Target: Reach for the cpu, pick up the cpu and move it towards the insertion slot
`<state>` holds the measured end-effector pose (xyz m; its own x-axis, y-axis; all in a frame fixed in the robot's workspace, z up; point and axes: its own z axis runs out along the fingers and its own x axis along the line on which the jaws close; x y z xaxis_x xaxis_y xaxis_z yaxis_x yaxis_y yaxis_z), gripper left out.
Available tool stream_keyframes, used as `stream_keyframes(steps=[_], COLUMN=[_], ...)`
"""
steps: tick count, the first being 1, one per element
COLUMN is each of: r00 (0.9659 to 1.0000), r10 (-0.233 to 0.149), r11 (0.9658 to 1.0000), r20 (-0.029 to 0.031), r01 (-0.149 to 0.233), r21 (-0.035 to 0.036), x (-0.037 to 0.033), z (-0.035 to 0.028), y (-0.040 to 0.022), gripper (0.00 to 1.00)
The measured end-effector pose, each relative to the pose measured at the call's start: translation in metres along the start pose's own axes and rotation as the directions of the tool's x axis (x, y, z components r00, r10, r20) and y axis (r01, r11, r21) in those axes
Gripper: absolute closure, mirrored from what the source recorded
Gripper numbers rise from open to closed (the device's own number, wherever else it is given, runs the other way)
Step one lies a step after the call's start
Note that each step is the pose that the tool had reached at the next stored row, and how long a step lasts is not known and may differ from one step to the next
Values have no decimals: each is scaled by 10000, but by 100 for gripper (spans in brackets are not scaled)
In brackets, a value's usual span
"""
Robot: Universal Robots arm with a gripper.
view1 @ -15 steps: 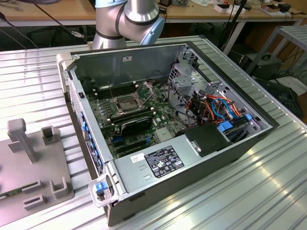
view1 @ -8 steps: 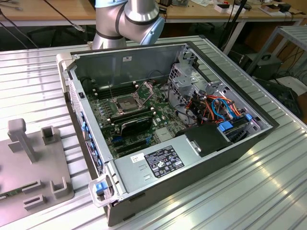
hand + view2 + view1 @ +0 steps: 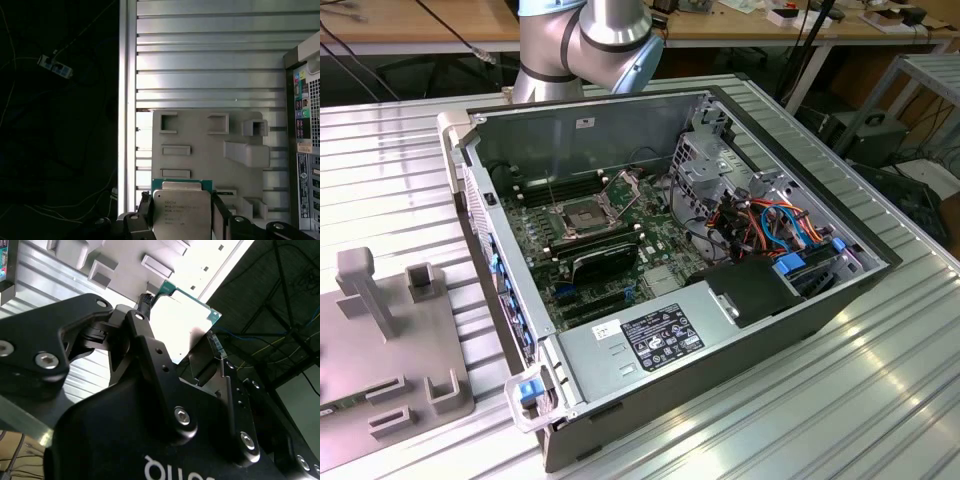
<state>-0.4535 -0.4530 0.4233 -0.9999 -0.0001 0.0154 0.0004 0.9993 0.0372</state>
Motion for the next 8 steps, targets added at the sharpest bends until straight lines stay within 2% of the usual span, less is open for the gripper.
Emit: stream_keyframes(steps=[4,8], r00=[10000,10000], r10=[0,1], r11=[10000,10000], r20=[-2,-1], r01=[0,-1], r21=[0,0], x=[-54,-135], z=[-2,-1], y=[0,0], gripper=[45,45])
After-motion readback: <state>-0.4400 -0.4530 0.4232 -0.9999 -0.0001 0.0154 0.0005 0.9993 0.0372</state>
